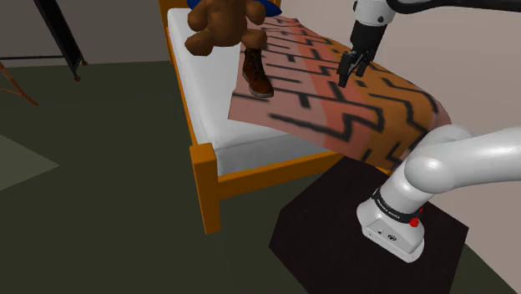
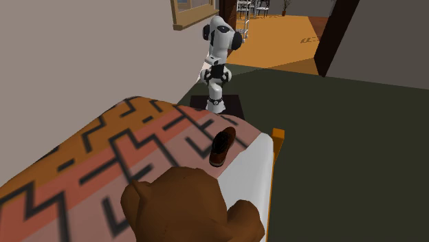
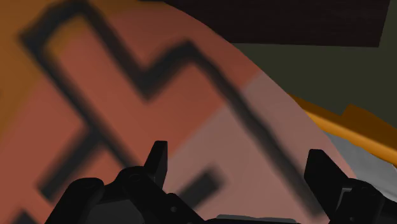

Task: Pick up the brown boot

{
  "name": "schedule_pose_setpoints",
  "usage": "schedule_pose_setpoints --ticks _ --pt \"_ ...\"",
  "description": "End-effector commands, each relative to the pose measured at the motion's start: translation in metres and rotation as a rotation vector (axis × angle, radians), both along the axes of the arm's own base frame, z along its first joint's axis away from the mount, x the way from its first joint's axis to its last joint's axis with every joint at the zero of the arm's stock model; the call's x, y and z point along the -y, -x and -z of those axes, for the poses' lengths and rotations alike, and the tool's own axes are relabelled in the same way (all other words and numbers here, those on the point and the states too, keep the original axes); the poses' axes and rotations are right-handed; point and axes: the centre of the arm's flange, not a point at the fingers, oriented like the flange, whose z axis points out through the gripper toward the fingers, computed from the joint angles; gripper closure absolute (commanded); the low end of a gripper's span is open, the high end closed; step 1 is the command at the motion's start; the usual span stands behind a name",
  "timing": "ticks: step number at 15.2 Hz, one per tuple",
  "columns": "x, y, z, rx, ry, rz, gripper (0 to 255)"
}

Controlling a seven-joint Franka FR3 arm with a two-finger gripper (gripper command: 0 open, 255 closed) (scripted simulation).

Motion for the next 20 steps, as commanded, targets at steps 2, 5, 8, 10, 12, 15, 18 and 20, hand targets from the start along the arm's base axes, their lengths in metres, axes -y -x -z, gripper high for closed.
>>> schedule_pose_setpoints --ticks 2,5,8,10,12,15,18,20 --pt "-0.002 -0.013 0.001 0.002 0.006 0.002 0" --pt "-0.009 -0.051 0.003 0.008 0.024 0.010 0" --pt "-0.016 -0.090 0.006 0.013 0.042 0.017 0" --pt "-0.020 -0.116 0.007 0.017 0.053 0.021 0" --pt "-0.024 -0.142 0.009 0.021 0.065 0.026 0" --pt "-0.030 -0.181 0.011 0.027 0.083 0.033 0" --pt "-0.035 -0.219 0.013 0.032 0.101 0.040 0" --pt "-0.039 -0.245 0.014 0.036 0.113 0.045 0"
